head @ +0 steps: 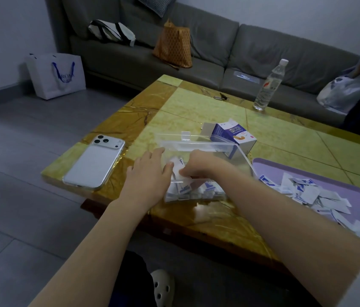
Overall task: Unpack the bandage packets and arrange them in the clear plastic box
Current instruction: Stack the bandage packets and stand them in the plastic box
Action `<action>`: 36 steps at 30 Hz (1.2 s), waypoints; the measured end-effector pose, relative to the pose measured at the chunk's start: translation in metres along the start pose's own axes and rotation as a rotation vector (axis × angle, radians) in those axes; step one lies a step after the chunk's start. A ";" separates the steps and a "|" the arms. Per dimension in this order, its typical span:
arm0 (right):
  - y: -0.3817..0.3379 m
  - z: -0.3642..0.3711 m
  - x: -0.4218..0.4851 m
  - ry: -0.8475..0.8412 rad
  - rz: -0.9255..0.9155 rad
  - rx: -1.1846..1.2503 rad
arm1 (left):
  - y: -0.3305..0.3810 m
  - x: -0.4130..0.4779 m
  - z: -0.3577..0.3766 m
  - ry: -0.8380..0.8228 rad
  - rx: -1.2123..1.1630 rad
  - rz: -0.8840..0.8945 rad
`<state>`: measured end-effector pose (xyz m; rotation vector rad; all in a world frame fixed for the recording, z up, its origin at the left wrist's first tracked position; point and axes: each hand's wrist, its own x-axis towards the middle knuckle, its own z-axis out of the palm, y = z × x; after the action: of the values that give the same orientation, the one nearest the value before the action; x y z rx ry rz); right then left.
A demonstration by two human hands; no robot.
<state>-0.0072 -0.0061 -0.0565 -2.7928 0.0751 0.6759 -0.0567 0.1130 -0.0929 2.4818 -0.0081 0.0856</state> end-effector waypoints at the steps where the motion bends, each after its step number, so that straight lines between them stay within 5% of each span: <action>1: -0.002 0.000 0.001 0.022 -0.008 -0.039 | 0.000 0.000 0.000 0.001 0.000 0.002; 18: 0.000 0.001 0.016 0.179 -0.029 -0.165 | -0.003 0.001 0.003 -0.012 -0.037 0.014; 32: -0.017 0.004 0.005 -0.089 -0.031 -0.355 | -0.001 -0.001 0.003 -0.027 -0.047 0.006; 36: -0.017 0.003 0.010 -0.046 -0.030 -0.263 | -0.001 0.001 0.004 -0.011 -0.049 0.005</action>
<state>0.0020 0.0110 -0.0599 -3.0179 -0.0698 0.7941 -0.0559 0.1116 -0.0966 2.4338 -0.0213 0.0726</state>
